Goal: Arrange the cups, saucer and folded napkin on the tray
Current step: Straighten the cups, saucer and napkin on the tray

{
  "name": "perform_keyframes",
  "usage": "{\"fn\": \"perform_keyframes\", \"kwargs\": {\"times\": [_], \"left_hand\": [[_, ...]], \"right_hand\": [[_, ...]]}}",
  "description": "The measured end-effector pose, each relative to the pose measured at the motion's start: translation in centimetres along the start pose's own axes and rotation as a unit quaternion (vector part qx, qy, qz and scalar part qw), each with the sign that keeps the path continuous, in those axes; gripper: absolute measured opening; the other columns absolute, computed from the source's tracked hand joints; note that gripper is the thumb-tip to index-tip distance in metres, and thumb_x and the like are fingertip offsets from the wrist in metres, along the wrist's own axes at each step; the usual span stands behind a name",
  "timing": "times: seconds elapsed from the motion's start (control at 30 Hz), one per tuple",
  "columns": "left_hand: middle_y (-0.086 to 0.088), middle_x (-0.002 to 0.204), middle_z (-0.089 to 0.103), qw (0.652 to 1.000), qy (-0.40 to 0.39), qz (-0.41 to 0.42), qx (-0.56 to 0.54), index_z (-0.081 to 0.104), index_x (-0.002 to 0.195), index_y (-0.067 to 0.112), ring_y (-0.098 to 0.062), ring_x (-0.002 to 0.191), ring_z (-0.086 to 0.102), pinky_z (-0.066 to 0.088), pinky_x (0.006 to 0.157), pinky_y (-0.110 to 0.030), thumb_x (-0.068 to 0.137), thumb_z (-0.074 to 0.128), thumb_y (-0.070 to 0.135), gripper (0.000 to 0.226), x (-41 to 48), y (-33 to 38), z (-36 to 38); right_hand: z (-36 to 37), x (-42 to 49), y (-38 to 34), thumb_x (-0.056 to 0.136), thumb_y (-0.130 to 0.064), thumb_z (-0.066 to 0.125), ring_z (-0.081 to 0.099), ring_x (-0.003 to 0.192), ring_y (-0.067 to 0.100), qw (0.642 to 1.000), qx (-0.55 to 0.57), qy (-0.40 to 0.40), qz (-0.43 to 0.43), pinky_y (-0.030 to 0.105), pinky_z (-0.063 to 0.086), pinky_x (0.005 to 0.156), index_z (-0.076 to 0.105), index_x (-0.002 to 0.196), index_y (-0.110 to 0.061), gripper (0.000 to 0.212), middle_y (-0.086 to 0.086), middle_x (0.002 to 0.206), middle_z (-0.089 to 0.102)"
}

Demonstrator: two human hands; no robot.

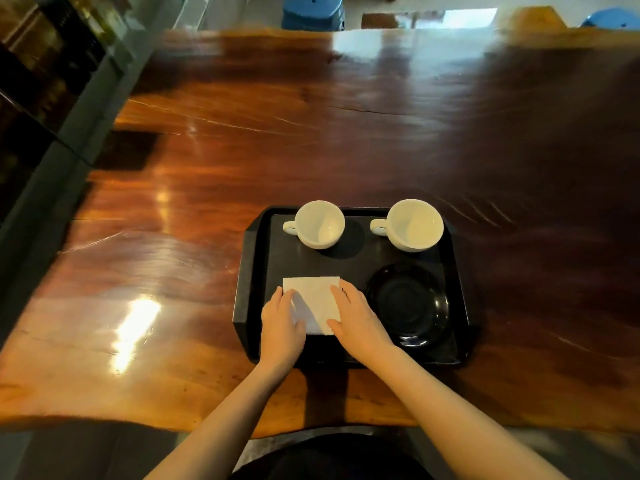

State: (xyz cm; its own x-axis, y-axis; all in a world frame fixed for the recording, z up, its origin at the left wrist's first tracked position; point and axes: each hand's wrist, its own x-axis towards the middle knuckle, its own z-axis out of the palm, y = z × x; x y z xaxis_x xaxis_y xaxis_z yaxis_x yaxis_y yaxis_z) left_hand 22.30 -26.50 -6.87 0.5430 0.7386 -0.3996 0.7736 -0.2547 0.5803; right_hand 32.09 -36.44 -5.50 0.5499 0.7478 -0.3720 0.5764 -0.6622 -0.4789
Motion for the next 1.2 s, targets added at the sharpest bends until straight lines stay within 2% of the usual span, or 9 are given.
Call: {"fn": "perform_keyframes", "kwargs": {"times": [0.07,0.17,0.27,0.37,0.43,0.57,0.7,0.97,1.2], "left_hand": [[-0.009,0.154,0.032,1.000,0.000,0.020,-0.023,0.036,0.143,0.009,-0.023,0.145,0.024,0.022,0.117,-0.036,0.091,0.051,0.006,0.055,1.0,0.2,-1.2],[-0.010,0.148,0.043,0.994,0.000,0.043,-0.100,0.038,0.142,0.008,-0.024,0.138,0.038,0.036,0.112,-0.037,0.091,0.050,0.003,0.053,2.9,1.2,-3.3],[-0.012,0.140,0.051,0.976,-0.025,-0.028,-0.212,0.041,0.139,0.009,-0.025,0.122,0.053,0.045,0.102,-0.036,0.093,0.050,0.009,0.047,5.0,3.0,-4.2],[-0.018,0.132,0.054,0.928,-0.042,-0.114,-0.352,0.039,0.139,0.005,-0.025,0.104,0.060,0.051,0.096,-0.037,0.095,0.050,0.015,0.047,7.1,4.7,-3.8],[-0.018,0.127,0.053,0.887,-0.083,-0.156,-0.427,0.038,0.140,0.002,-0.025,0.106,0.059,0.052,0.093,-0.034,0.095,0.051,0.022,0.051,8.1,5.7,-3.4],[-0.018,0.123,0.052,0.824,-0.133,-0.215,-0.507,0.039,0.137,-0.001,-0.027,0.112,0.056,0.046,0.104,-0.039,0.096,0.049,0.026,0.050,8.9,7.7,-3.0],[-0.018,0.139,0.046,0.806,-0.113,-0.235,-0.531,0.037,0.139,0.003,-0.030,0.125,0.052,0.046,0.105,-0.042,0.097,0.046,0.024,0.047,9.2,8.4,-2.2],[-0.015,0.142,0.045,0.791,-0.074,-0.255,-0.551,0.042,0.137,0.006,-0.031,0.124,0.053,0.049,0.101,-0.044,0.096,0.050,0.019,0.044,9.7,8.1,-1.8],[-0.014,0.140,0.046,0.782,-0.050,-0.265,-0.562,0.043,0.136,0.007,-0.031,0.123,0.053,0.049,0.101,-0.044,0.095,0.051,0.019,0.043,9.6,7.9,-2.1]], "right_hand": [[-1.7,0.0,0.6,0.093,-0.020,0.054,0.026,0.141,0.017,0.995,0.086,0.042,0.029,0.034,0.033,0.112,0.026,0.145,-0.016,0.060,0.001,0.154,0.025],[-4.1,-0.2,2.8,0.090,-0.014,0.058,0.046,0.127,0.019,0.970,0.165,0.160,0.079,0.033,0.043,0.104,0.043,0.135,-0.012,0.048,0.005,0.138,0.045],[-5.3,-0.3,4.6,0.089,-0.011,0.059,0.053,0.119,0.021,0.951,0.195,0.204,0.130,0.030,0.046,0.098,0.048,0.130,-0.009,0.043,0.009,0.131,0.051],[-5.9,0.1,5.8,0.089,-0.011,0.059,0.056,0.113,0.021,0.923,0.226,0.257,0.177,0.028,0.048,0.092,0.048,0.129,-0.006,0.042,0.012,0.129,0.053],[-6.7,0.8,7.1,0.087,-0.010,0.061,0.057,0.113,0.023,0.889,0.268,0.295,0.227,0.026,0.046,0.088,0.045,0.131,-0.005,0.047,0.014,0.131,0.053],[-8.4,3.0,9.8,0.079,-0.010,0.072,0.048,0.127,0.028,0.868,0.335,0.255,0.261,0.035,0.042,0.100,0.028,0.143,-0.007,0.078,0.015,0.145,0.039],[-8.8,4.5,11.2,0.072,-0.011,0.078,0.043,0.131,0.028,0.886,0.335,0.211,0.240,0.043,0.041,0.106,0.023,0.146,-0.015,0.092,0.010,0.150,0.030],[-8.2,5.4,11.2,0.072,-0.016,0.079,0.042,0.126,0.022,0.882,0.348,0.241,0.207,0.032,0.042,0.099,0.032,0.139,-0.015,0.082,0.007,0.142,0.037],[-7.5,5.7,11.3,0.070,-0.020,0.080,0.043,0.127,0.022,0.885,0.345,0.245,0.194,0.044,0.043,0.104,0.034,0.136,-0.018,0.081,0.005,0.140,0.039]]}}
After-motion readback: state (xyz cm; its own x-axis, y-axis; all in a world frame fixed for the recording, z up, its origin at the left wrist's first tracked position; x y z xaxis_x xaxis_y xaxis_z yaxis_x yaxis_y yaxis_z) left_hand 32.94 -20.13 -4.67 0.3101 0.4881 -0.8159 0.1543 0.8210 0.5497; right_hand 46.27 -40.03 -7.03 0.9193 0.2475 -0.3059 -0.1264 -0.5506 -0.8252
